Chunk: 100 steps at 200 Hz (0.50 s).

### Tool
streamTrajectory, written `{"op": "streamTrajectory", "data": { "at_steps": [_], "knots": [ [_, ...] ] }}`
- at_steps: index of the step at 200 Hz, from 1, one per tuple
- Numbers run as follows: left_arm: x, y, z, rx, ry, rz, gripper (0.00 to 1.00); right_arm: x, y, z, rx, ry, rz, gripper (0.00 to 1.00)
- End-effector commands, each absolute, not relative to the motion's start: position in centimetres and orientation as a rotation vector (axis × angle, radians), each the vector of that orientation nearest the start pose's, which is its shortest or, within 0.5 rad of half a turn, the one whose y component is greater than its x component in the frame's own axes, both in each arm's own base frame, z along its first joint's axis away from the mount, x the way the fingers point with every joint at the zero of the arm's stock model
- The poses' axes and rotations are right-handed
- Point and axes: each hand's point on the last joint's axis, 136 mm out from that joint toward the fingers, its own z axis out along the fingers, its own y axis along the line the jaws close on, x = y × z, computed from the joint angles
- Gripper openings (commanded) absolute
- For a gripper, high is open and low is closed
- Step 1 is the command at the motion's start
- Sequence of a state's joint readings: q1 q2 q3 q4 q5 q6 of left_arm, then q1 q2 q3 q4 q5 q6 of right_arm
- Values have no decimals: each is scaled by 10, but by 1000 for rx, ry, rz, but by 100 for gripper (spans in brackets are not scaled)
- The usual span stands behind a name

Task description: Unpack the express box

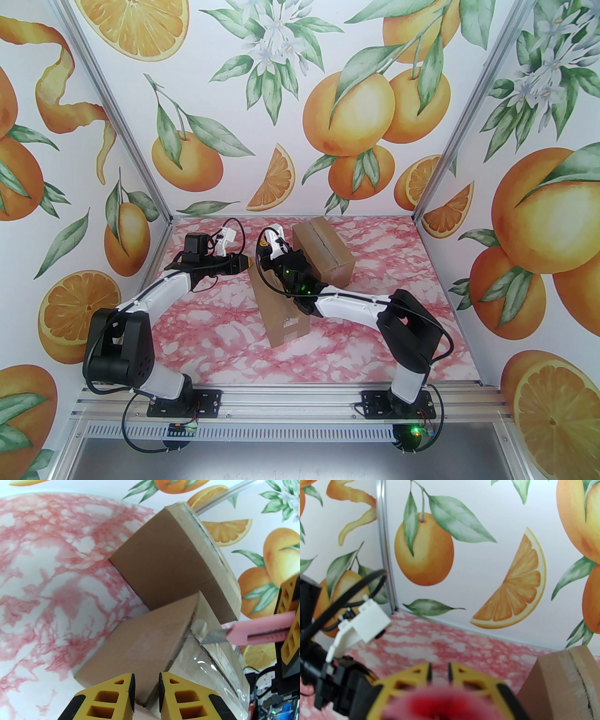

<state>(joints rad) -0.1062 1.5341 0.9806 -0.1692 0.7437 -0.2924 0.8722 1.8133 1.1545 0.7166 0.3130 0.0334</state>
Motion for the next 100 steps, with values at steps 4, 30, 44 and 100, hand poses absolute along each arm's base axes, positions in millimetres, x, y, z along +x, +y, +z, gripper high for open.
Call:
{"op": "streamTrajectory", "data": {
  "at_steps": [4, 30, 44, 100],
  "knots": [
    [383, -143, 142, 44, 2357, -964, 23, 389, 381, 276, -371, 1531, 466, 0],
    [382, -144, 149, 28, 2330, -965, 24, 392, 381, 280, -342, 1534, 468, 0],
    [382, -144, 157, 44, 2308, -959, 29, 394, 384, 284, -339, 1528, 475, 0],
    [382, -143, 195, 168, 2272, -892, 55, 410, 380, 316, -314, 1576, 516, 0]
  ]
}}
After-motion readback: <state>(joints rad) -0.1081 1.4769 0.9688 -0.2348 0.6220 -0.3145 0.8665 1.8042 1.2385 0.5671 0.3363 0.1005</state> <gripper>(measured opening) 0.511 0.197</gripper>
